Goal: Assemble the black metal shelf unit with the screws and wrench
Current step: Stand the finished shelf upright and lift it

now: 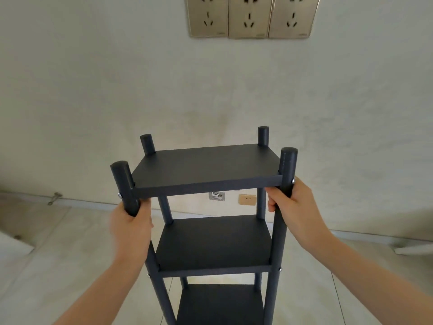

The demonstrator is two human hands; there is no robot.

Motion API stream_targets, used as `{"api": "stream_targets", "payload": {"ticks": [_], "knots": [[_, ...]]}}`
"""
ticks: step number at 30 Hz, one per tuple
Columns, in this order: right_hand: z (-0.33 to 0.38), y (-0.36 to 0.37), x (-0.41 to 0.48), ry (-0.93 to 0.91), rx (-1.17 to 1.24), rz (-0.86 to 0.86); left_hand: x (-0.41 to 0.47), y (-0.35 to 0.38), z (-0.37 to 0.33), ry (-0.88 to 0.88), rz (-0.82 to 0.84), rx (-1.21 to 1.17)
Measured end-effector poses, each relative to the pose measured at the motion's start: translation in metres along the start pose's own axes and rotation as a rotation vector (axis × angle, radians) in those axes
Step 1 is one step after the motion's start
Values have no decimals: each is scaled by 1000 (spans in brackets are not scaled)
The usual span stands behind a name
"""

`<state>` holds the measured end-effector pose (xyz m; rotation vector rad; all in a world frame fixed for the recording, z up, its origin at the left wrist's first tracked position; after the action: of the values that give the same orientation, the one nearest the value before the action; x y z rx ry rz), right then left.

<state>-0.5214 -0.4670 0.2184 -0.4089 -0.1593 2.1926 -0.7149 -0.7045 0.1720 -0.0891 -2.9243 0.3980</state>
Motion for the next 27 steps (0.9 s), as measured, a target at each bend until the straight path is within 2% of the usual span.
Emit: {"api": "stream_targets", "payload": {"ticks": [7, 13, 21, 27], "knots": [[126, 8, -52, 124, -92, 64, 23, -89, -120, -163, 11, 78], [202, 31, -105, 222, -59, 103, 27, -177, -181, -311, 69, 169], [226, 92, -150, 330, -70, 146, 32, -261, -185, -454, 17, 160], [235, 146, -164, 317, -84, 208, 40, -312, -176, -525, -13, 88]]}}
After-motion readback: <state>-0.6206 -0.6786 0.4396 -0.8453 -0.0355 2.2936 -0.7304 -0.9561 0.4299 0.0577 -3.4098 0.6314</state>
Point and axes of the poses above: each hand's wrist, its own x-axis towards the middle knuckle, its own y-axis out of the palm, z = x × y, the point moved 3 cm from there along x, towards the middle knuckle, and after that the axes turned 11 degrees about y, right-handed, at the moved point
